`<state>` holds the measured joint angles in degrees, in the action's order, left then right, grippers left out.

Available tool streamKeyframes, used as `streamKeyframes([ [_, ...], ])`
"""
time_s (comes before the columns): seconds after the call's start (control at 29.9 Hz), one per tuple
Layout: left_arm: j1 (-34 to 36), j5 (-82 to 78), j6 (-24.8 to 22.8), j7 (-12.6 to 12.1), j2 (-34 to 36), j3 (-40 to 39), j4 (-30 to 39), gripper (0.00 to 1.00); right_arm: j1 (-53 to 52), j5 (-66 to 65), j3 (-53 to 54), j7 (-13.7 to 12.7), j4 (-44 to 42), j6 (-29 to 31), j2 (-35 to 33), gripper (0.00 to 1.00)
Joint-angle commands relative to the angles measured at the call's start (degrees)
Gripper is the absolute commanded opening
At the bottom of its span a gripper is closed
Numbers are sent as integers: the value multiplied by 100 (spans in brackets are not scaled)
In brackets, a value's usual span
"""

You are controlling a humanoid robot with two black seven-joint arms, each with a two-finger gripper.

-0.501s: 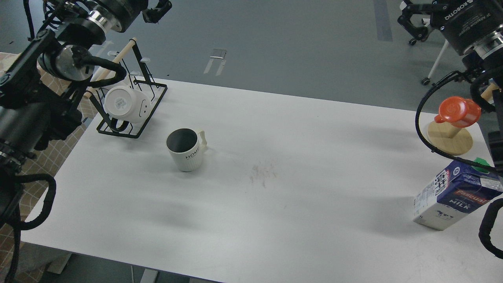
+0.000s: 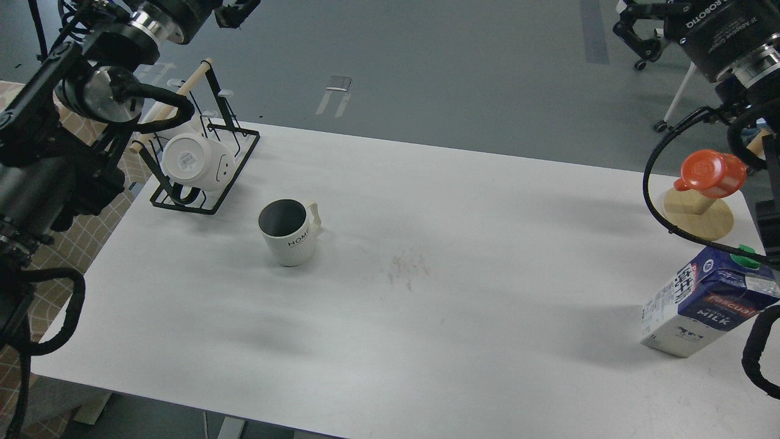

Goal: Place cup and milk with both arms
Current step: 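Move the left gripper from rest toward the grey-rimmed white mug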

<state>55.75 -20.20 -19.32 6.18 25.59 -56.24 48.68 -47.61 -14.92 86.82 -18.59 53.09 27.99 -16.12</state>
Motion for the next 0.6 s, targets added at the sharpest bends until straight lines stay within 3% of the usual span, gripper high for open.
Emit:
streamKeyframes([
  [0.0,-64,7,7,-21,68,16,167,98,-11,7,54,13,-9,1,-5,100],
  [0.23,-705,-46,16,-12,630,8,1160,98,33,51,54,-22,297,1,30,100],
  [0.37,-855,-291,-19,-3,938,16,1363,97,182,51,1,-31,571,1,65,100],
  [0.57,-1224,-1223,-651,41,1808,17,2224,98,253,33,28,-14,545,1,65,100],
])
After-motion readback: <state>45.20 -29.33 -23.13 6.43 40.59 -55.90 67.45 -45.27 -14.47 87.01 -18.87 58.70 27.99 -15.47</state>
